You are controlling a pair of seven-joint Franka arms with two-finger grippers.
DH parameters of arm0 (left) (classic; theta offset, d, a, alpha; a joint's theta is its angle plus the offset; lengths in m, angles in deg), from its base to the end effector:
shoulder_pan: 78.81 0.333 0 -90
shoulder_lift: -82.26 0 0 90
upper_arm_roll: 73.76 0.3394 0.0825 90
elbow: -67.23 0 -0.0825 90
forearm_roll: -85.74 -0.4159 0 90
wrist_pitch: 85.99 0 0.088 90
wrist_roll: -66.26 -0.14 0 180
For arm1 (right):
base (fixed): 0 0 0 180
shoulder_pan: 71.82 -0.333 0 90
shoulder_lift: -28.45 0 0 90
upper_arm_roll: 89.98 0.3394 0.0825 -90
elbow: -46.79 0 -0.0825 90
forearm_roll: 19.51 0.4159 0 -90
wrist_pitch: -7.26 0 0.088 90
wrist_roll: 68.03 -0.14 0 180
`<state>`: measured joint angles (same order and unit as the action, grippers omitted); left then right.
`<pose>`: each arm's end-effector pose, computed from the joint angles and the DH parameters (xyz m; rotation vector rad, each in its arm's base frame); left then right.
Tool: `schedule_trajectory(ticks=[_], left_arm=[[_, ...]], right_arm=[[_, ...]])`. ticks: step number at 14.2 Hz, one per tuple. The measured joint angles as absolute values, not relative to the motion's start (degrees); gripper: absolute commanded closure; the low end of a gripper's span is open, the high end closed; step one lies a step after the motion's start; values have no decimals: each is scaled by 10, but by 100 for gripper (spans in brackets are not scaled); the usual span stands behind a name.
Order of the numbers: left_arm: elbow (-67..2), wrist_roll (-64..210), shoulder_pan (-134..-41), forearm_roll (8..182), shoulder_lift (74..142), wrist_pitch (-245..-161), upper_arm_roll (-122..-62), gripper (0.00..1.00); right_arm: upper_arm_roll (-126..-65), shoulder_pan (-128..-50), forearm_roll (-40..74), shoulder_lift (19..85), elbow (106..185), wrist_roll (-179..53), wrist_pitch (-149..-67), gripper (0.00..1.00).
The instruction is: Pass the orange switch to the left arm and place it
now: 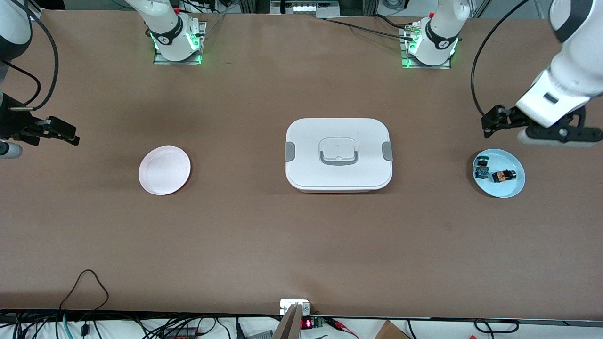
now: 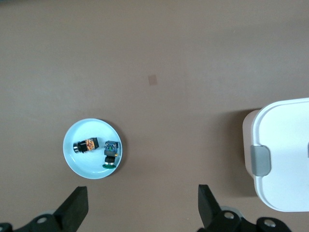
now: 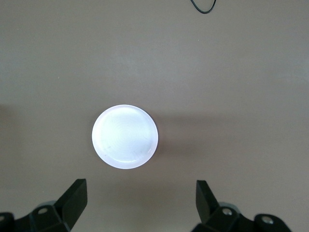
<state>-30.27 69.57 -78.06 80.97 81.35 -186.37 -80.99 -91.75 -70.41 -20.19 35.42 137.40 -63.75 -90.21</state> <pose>0.5941 -0.0578 0.5744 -3.0594 0.1036 -0.1117 0.6329 -0.0357 0.5467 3.1261 0.0328 -0.0045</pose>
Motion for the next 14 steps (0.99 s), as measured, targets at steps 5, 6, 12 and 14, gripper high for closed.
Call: schedule_trajectory(ticks=[5,6,12,14], left_arm=[[-285,698,-811,812,811,-1863,-773,0],[-285,698,-812,817,812,-1857,-763,0],[-296,698,-812,838,806,-1803,-738,0],[-295,698,-812,838,805,-1790,-736,0]], right_arm=[[-918,-704,-202,354,1374,-637,-902,0],[-918,-704,-202,354,1374,-637,-902,0],[-918,-704,-202,354,1374,-637,-902,0],[-918,-704,-202,354,1374,-637,-902,0]])
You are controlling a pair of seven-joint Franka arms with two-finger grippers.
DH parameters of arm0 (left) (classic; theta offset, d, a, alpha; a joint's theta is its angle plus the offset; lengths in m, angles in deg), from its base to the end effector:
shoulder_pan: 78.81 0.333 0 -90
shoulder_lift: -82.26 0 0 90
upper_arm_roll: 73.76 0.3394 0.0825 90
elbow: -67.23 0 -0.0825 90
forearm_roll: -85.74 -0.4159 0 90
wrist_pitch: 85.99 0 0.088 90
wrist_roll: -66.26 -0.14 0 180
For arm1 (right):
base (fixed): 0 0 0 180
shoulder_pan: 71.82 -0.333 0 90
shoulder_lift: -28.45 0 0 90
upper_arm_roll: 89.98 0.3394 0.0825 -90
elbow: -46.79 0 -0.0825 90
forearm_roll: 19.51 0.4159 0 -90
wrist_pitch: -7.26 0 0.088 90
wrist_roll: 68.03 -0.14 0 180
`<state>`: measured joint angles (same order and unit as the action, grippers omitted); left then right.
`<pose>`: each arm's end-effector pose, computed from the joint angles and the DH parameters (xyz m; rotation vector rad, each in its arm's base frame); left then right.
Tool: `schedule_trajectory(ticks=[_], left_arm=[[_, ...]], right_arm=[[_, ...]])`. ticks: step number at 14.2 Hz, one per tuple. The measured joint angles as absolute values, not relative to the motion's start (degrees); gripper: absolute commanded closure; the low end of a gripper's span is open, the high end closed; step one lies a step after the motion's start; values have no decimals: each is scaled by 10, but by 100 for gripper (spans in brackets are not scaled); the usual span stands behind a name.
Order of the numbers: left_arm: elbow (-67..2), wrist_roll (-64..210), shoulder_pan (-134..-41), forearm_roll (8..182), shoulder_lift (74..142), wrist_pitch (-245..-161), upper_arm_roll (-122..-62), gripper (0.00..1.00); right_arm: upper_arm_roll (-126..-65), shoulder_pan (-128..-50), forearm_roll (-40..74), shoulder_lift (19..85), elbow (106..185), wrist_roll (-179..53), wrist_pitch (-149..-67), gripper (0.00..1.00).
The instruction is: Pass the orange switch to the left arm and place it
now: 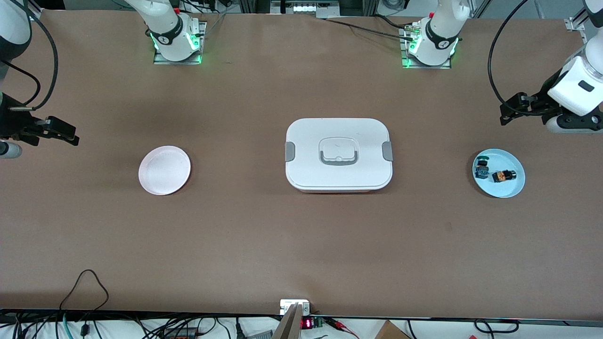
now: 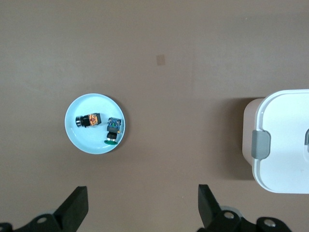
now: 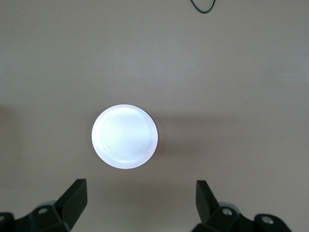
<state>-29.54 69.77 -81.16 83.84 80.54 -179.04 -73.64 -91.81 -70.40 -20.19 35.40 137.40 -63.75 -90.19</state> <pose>0.5766 -0.0180 0.5774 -3.1063 -0.0311 0.0516 0.6328 -0.0365 0.5469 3.1260 0.0309 -0.0045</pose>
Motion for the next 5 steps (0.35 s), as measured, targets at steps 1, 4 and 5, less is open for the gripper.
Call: schedule_trajectory(ticks=[1,4,5], left_arm=[[-295,698,-811,838,806,-1788,-735,0],[-294,698,-809,838,807,-1787,-732,0],[-292,698,-808,838,808,-1787,-731,0]], right_arm=[[-918,-704,-202,354,1374,-637,-902,0],[-918,-704,-202,351,1374,-637,-898,0],[-918,-704,-202,349,1374,-637,-895,0]])
